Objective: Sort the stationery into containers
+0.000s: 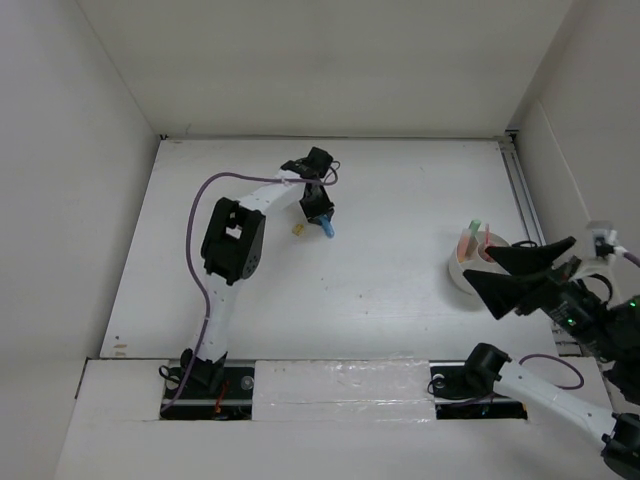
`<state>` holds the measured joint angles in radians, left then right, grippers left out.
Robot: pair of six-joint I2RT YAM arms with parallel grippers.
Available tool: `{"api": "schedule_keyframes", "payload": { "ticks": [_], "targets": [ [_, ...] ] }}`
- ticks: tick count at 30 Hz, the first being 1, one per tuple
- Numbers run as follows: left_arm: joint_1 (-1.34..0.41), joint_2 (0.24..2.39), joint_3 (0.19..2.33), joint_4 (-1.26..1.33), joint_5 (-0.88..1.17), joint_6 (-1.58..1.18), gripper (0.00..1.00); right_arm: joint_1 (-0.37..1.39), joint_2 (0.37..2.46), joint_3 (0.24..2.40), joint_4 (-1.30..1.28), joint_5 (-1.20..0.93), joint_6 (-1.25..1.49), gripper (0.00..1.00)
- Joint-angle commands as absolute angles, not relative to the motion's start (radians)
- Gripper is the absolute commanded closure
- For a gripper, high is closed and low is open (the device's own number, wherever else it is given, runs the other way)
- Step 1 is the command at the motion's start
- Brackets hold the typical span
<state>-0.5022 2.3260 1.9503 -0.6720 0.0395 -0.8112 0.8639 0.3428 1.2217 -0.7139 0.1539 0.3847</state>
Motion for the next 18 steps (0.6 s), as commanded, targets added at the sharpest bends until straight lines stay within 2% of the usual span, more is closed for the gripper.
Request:
{"api": "schedule_keyframes", "payload": {
  "ticks": [1, 7, 13, 18],
  "targets": [
    [-0.546, 2.205, 1.705, -0.578, -0.031, -0.726, 1.0, 0.859, 0.452, 1.154, -0.641, 0.109, 0.39, 0.05],
    [-0.595, 1.941, 1.479, -0.411, -0.064, -0.703, 1.0, 0.859, 0.552, 0.964, -0.367, 0.02, 0.43, 0.05],
    [-0.632, 1.783, 1.416, -0.374, -0.074, -0.657, 1.0, 0.859, 0.63, 0.801, -0.152, -0.018, 0.437, 0.05],
    [-0.641, 1.625, 1.384, -0.356, -0.054, -0.603, 1.0, 0.859, 0.643, 0.752, -0.058, -0.041, 0.446, 0.06]
  ]
}}
